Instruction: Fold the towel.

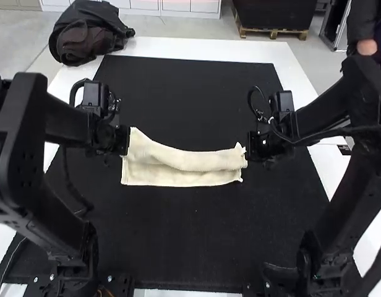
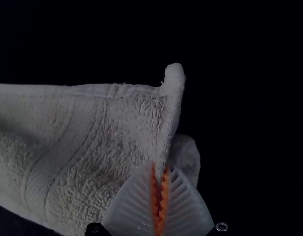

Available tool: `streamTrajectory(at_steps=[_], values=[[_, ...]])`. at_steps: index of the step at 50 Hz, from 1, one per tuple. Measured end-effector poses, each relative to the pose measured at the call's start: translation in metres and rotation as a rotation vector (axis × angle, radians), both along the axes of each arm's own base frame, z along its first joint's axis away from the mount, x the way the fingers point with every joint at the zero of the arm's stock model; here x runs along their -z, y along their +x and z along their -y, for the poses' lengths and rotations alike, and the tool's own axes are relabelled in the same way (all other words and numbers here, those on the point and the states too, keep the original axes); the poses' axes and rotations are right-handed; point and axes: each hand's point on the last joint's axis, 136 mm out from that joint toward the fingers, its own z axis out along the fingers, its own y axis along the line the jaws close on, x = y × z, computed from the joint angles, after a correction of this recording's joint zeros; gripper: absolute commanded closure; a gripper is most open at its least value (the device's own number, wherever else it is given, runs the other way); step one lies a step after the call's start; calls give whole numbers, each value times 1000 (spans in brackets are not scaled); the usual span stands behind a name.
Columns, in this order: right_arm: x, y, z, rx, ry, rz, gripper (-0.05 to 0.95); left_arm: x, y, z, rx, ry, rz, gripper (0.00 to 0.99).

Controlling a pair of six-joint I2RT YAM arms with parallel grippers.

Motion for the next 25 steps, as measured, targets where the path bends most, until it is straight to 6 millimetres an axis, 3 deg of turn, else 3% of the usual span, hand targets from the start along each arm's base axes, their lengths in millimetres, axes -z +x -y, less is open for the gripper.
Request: streamTrajectory(at_steps=[21,25], values=[[13,-19,3,0,-4,-27,918,10,-15,1,-1,-1,-13,967],[13,-19,3,0,-2,-17,797,9,-14,0,-4,3,0,870]])
